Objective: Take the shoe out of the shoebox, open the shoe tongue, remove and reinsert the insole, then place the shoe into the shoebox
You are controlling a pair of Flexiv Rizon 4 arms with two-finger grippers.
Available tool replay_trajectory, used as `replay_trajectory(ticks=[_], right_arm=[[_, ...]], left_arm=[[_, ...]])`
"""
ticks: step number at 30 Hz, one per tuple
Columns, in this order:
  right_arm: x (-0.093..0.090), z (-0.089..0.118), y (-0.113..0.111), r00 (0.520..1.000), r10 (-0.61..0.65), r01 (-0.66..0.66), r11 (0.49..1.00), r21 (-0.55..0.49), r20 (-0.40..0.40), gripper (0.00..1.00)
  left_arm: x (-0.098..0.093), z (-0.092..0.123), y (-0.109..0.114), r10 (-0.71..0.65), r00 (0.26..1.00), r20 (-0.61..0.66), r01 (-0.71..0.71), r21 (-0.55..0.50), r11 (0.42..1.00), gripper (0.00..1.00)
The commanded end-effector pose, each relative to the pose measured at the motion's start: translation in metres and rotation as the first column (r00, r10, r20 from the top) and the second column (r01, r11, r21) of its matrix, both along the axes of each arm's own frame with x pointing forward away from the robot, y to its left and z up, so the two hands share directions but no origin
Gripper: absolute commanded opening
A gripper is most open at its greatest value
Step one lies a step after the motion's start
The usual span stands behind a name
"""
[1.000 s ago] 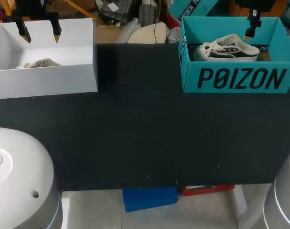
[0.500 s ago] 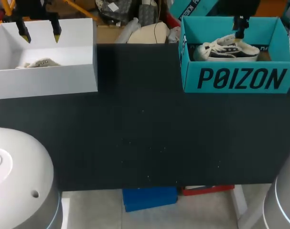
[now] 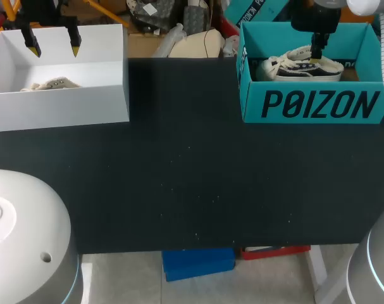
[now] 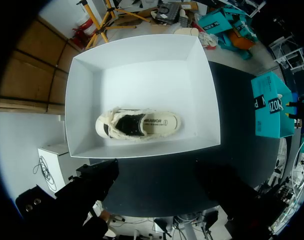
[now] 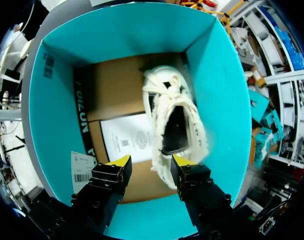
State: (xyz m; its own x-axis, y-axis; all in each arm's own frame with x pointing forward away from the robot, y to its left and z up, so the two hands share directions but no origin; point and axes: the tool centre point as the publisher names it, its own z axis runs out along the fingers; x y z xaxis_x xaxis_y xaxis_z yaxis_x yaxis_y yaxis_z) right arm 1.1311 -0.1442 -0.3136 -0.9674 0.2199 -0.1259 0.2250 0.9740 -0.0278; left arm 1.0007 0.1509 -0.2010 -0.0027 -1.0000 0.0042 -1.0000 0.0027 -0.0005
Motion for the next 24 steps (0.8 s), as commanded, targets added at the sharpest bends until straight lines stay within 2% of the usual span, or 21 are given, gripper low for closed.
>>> replay_trajectory(ticks=[1,5,7,15,18,20,24], right_arm=[[0.011,-0.020,0.000,1.000,0.000,0.000,1.000,0.006,-0.010,0.46],[0.015,-0.032,0.001,1.000,0.004,-0.003,1.000,0.009,-0.019,0.44],[0.016,-0.038,0.003,1.000,0.011,-0.011,1.000,0.013,-0.026,0.39],[0.020,-0.060,0.006,0.998,0.028,-0.027,0.999,0.023,-0.047,0.39],[0.022,-0.065,0.007,0.998,0.033,-0.032,0.999,0.024,-0.053,0.38],[0.023,-0.069,0.007,0.998,0.043,-0.041,0.999,0.023,-0.056,0.33],[0.024,-0.077,0.005,0.997,0.049,-0.047,0.999,0.025,-0.064,0.33]], left_arm=[[0.000,0.001,0.000,0.001,1.000,-0.001,-0.001,0.002,1.000,1.00],[0.000,0.001,0.000,0.001,1.000,-0.001,-0.001,0.002,1.000,1.00],[0.000,0.001,0.000,0.001,1.000,-0.001,-0.001,0.002,1.000,1.00],[0.000,0.001,0.000,0.001,1.000,-0.001,-0.001,0.002,1.000,1.00],[0.000,0.001,0.000,0.001,1.000,-0.001,-0.001,0.002,1.000,1.00],[0.000,0.001,0.000,0.001,1.000,-0.001,-0.001,0.002,1.000,1.00],[0.000,0.001,0.000,0.001,1.000,-0.001,-0.001,0.002,1.000,1.00]])
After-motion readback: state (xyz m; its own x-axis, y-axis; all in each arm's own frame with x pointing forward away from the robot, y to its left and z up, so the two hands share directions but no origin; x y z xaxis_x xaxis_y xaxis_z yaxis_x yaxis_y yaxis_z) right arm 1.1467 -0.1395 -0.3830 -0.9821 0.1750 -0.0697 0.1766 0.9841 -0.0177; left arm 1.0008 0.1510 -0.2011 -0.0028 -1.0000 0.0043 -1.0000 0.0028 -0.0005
